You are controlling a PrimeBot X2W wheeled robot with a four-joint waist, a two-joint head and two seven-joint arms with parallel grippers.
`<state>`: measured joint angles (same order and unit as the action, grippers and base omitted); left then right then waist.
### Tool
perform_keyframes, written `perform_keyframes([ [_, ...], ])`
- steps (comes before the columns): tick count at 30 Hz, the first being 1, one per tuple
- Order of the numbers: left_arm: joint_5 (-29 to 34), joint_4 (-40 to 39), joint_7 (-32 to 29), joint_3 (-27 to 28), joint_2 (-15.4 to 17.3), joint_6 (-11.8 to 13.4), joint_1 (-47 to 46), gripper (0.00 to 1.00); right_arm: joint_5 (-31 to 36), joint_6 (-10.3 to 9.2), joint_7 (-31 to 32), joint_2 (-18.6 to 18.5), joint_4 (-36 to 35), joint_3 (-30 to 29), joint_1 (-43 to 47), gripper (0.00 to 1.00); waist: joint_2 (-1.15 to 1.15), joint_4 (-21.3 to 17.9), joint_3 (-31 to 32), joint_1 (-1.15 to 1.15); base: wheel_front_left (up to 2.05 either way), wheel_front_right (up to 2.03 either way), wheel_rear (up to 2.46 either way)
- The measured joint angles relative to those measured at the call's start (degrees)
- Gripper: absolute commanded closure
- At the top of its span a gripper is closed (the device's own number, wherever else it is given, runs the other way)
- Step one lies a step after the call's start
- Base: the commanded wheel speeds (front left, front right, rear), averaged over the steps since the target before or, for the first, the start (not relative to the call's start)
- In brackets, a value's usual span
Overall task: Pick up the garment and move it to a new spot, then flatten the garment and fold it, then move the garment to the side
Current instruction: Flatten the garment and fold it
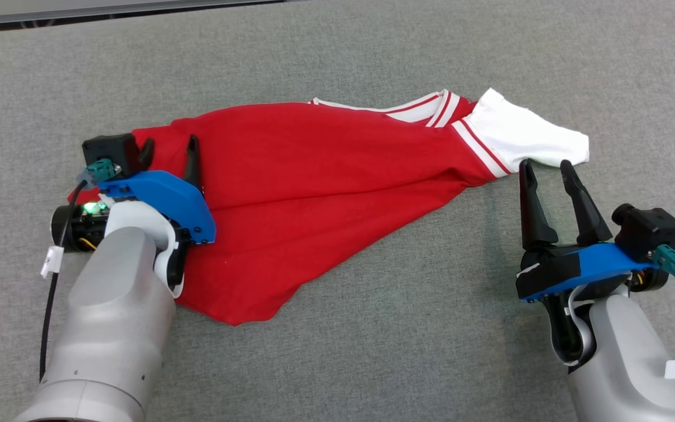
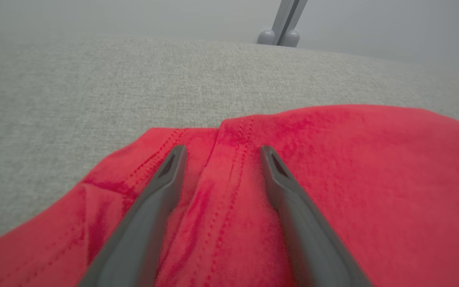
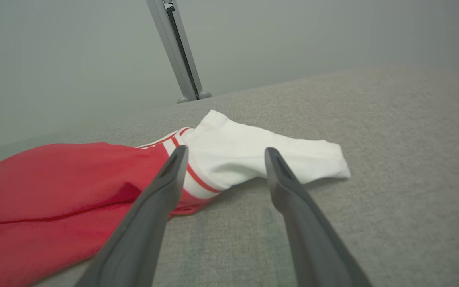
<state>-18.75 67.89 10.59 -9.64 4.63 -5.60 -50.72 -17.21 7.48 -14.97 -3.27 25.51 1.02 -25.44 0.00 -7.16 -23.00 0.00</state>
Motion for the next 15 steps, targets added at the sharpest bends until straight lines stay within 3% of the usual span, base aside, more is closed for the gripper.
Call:
perform_keyframes([
  [1, 0.0, 0.41, 0.24, -0.26, -0.2, -0.1, 0.0, 0.52, 0.0, 0.01, 0.0, 0.03, 0.11, 0.1, 0.0, 0.0, 0.0, 0.14, 0.13, 0.0, 0.0, 0.0, 0.0],
  [2, -0.02, 0.77, 0.49, -0.53, -0.42, -0.35, 0.01, 0.71, 0.0, 0.0, 0.0, 0.08, 0.24, 0.15, 0.0, 0.0, 0.0, 0.31, 0.31, 0.0, 0.0, 0.0, 0.0],
  [3, 0.02, 1.02, 0.85, -0.9, -0.52, -0.49, 0.03, 1.0, 0.0, 0.0, 0.0, 0.11, 0.37, 0.21, 0.0, 0.0, 0.0, 0.48, 0.5, 0.0, 0.0, 0.0, 0.0],
  [10, 0.08, 0.49, 3.67, -3.41, -1.23, -1.35, 0.68, 1.0, 0.0, 0.0, 0.0, 0.19, 1.23, 0.18, 0.2, 0.0, 0.0, 2.08, 3.1, 0.0, 0.0, 0.0, 0.0],
  [15, 0.08, -4.78, 4.31, -4.83, -1.64, -1.52, 4.08, 1.0, 0.0, 0.01, -0.01, 0.26, 2.08, -0.89, 2.31, 0.0, 0.0, 4.32, 7.67, 0.0, 0.0, 0.0, 0.0],
])
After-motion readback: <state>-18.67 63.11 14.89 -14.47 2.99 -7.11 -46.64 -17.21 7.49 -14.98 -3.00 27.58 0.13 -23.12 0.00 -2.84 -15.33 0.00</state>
